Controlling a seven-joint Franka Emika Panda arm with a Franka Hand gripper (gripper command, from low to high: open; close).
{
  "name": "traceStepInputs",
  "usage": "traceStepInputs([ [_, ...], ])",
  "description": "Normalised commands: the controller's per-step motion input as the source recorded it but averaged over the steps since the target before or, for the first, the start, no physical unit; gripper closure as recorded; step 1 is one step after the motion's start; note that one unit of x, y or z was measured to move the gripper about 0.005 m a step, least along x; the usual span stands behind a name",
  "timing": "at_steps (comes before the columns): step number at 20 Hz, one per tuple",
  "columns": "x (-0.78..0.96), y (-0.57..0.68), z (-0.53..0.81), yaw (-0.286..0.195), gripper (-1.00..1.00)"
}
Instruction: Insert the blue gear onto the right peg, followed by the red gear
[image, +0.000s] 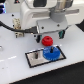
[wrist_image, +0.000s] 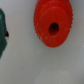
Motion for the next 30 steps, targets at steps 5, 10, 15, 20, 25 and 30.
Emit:
traceStepInputs([
  [5,-0.19,0.0,-0.24,0.0,-1.0],
  [10,-0.15,0.0,-0.24,0.0,-1.0],
  [15,-0.15,0.04,-0.13,0.0,1.0],
  [20,-0.02,0.08,0.01,0.0,1.0],
  [25,-0.02,0.12,0.06,0.0,1.0],
  [30,0.09,0.01,0.4,0.0,1.0],
])
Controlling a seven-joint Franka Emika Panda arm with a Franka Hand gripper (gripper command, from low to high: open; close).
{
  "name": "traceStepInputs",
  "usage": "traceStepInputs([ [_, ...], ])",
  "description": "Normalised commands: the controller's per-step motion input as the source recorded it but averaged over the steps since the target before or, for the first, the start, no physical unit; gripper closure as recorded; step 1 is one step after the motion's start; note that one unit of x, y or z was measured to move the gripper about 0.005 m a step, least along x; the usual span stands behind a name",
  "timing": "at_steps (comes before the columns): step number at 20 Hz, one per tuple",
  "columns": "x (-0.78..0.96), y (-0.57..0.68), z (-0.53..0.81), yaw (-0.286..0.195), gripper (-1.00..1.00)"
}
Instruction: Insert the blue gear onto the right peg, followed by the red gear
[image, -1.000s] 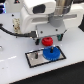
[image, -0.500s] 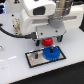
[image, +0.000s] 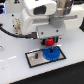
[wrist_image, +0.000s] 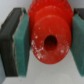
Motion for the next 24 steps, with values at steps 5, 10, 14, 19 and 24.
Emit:
traceStepInputs([
  [5,0.34,0.0,0.61,0.0,1.0],
  [10,0.53,-0.02,0.58,0.0,1.0],
  [14,0.62,-0.09,0.51,0.0,1.0],
  [19,0.67,-0.07,0.44,0.0,1.0],
  [24,0.69,-0.07,0.16,0.0,1.0],
])
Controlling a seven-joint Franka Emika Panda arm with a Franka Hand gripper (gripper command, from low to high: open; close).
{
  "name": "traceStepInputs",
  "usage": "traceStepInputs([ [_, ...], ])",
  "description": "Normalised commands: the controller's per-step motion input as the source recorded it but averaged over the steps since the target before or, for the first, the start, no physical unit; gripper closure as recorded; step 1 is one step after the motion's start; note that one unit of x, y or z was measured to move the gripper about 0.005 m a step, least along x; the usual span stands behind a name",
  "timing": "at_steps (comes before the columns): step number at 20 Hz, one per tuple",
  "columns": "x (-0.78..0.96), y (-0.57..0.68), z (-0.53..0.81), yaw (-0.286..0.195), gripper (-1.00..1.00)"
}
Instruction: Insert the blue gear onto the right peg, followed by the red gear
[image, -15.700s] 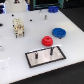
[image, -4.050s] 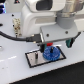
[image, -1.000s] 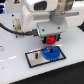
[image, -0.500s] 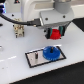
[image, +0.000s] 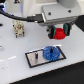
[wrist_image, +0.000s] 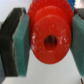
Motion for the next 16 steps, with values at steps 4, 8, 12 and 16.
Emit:
traceStepInputs([
  [4,0.61,-0.09,0.02,0.0,1.0],
  [8,0.38,-0.15,-0.02,0.0,1.0],
  [12,0.24,-0.14,-0.07,0.0,1.0],
  [16,0.11,-0.14,-0.08,0.0,1.0],
])
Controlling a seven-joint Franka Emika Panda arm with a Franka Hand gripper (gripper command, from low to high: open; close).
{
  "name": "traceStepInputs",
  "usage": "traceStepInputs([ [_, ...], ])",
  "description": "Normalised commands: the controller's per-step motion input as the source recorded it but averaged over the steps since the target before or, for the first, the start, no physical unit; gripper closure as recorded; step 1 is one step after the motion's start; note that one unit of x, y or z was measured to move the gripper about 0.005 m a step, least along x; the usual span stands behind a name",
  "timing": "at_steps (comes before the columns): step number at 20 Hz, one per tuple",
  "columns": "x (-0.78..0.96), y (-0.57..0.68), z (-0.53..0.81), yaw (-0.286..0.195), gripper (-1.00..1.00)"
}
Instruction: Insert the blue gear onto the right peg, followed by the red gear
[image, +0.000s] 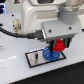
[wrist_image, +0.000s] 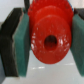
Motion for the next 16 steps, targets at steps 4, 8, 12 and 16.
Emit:
traceStepInputs([
  [4,0.12,-0.09,-0.01,0.0,1.0],
  [8,0.04,0.0,0.02,0.0,1.0],
  [12,0.02,0.0,0.24,0.0,1.0],
  [16,0.02,0.01,0.27,0.0,1.0],
])
